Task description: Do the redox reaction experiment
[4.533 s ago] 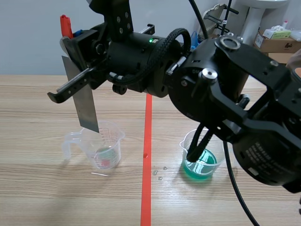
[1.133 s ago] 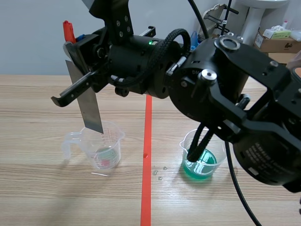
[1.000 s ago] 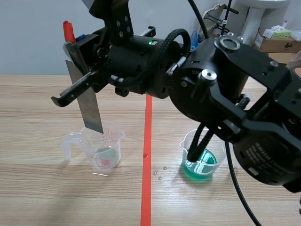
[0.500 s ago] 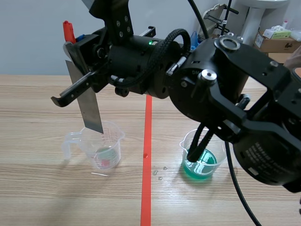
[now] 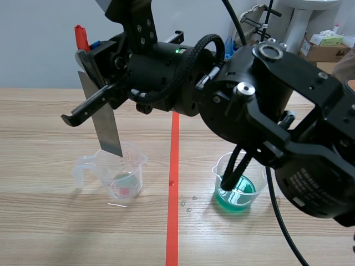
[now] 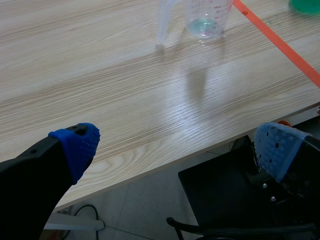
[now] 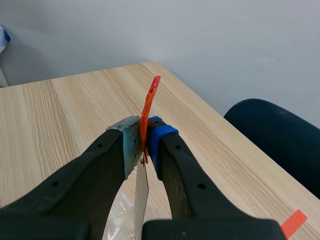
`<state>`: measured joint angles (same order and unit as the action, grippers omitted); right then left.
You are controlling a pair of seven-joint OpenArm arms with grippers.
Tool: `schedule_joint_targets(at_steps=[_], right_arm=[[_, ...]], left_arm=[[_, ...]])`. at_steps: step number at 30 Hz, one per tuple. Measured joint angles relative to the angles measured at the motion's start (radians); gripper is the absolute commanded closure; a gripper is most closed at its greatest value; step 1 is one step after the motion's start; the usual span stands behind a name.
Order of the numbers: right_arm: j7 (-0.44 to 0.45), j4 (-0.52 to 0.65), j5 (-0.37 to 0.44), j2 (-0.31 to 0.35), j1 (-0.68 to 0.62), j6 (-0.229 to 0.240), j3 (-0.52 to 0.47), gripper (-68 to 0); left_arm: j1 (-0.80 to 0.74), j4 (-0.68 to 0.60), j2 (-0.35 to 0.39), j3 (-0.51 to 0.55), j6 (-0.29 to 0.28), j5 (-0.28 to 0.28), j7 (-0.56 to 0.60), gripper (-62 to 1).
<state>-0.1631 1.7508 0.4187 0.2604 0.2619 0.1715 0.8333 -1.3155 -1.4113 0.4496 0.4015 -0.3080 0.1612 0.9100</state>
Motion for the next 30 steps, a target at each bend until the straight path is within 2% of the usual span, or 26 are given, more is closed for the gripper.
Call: schedule_joint_targets(at_steps=[11, 16, 21, 27, 30], right_arm=[[0.012, -0.013, -0.01, 0.0, 0.0, 0.0, 0.0, -1.3], [0.092, -0.093, -0.026, 0.0, 0.0, 0.002, 0.0, -1.3], [0.138, -0.174, -0.031, -0.004, 0.0, 0.045, 0.0, -1.3], [0.185, -0.259, -0.065, -0.037, 0.0, 0.047, 0.0, -1.3], [0.227, -0.306, -0.092, -0.045, 0.0, 0.077, 0.0, -1.3]], left_arm=[[0.0, 0.0, 0.0, 0.0, 0.0, 0.0, 0.0, -62.3], [0.0, 0.0, 0.0, 0.0, 0.0, 0.0, 0.0, -62.3], [0.0, 0.0, 0.0, 0.0, 0.0, 0.0, 0.0, -62.3], [0.0, 0.0, 0.0, 0.0, 0.0, 0.0, 0.0, -62.3], [0.0, 0.0, 0.0, 0.0, 0.0, 0.0, 0.0, -62.3]])
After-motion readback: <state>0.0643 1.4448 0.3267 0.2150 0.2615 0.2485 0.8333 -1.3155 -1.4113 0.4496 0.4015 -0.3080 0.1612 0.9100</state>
